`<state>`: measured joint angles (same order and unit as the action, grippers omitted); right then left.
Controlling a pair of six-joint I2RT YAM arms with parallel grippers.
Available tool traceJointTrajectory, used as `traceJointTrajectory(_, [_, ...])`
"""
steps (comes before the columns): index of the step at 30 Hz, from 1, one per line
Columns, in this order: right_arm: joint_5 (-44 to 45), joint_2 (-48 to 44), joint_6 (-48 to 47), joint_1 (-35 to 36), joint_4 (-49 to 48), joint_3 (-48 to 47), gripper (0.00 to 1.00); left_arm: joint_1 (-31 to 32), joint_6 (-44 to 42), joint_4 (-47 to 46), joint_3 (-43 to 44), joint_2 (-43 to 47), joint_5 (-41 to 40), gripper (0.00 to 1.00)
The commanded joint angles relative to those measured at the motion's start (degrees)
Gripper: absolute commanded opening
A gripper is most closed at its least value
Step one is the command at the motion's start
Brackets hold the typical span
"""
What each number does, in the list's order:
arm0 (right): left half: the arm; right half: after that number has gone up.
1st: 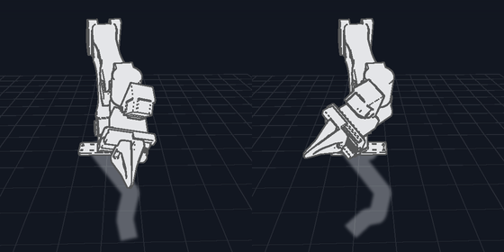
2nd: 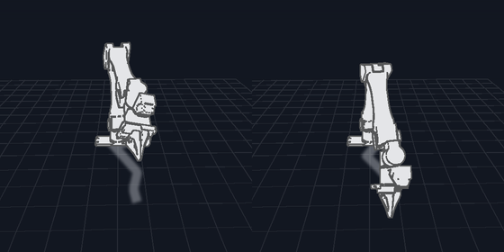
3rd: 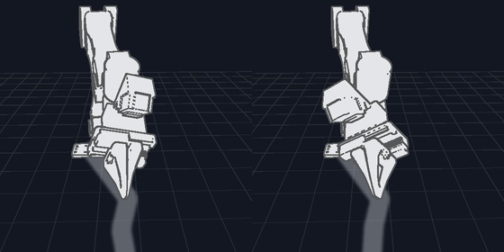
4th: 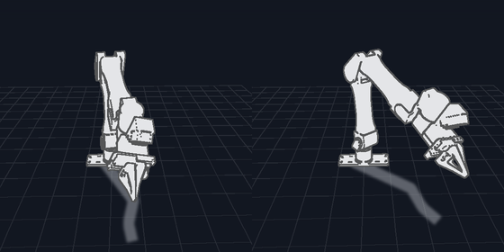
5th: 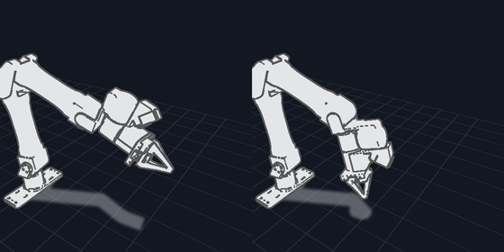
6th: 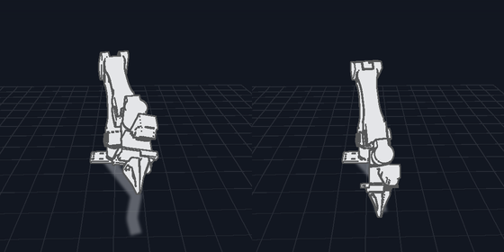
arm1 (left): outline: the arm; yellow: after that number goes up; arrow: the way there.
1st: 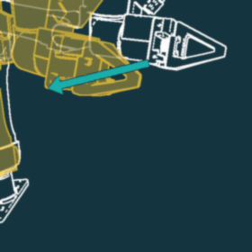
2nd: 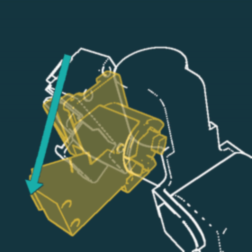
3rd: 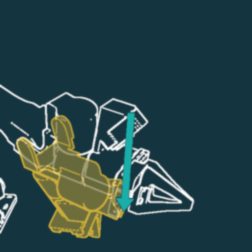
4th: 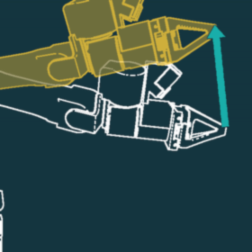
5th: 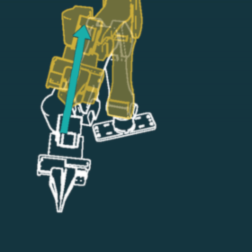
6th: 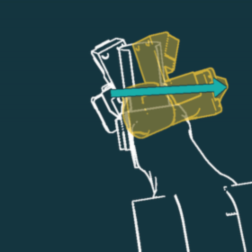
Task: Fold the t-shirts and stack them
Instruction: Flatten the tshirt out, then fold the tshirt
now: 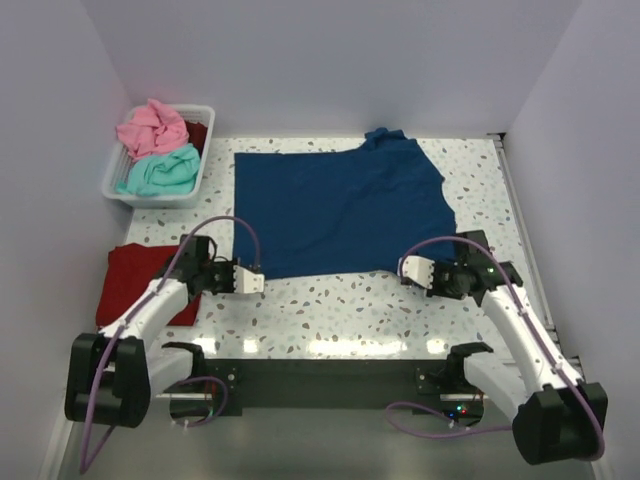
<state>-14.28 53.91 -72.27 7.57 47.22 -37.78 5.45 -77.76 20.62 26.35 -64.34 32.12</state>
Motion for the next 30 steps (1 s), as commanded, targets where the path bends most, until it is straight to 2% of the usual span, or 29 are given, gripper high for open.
traceJointTrajectory(1, [1.0,-4.4,-1.8,0.1,10.6,-2.6,0.0,0.2,-3.9,7.9,-0.2,3.3,2.7,0.0])
traceJointTrajectory(5, [1.3,-9.0,-1.9,0.1,15.9,-2.9,0.0,-0.8,-5.9,14.3,0.1,5.9,3.0,0.0])
traceJointTrajectory(9, [1.6,-9.3,0.1,0.1,15.4,-4.9,0.0,-3.8,-7.1,16.8,2.1,5.5,4.7,0.0])
traceJointTrajectory(16, [1.2,7.4,4.9,-0.3,10.7,-16.9,0.0,-9.0,-1.8,21.0,16.3,-7.4,11.2,0.0])
traceJointTrajectory(21, [1.9,15.1,2.5,-0.3,6.1,-23.2,0.0,-8.9,7.7,15.1,21.0,-11.7,11.3,0.0])
traceJointTrajectory(30, [1.6,29.4,-1.9,-0.3,3.1,-36.0,0.0,-9.0,16.7,11.3,29.5,-21.1,10.7,0.0])
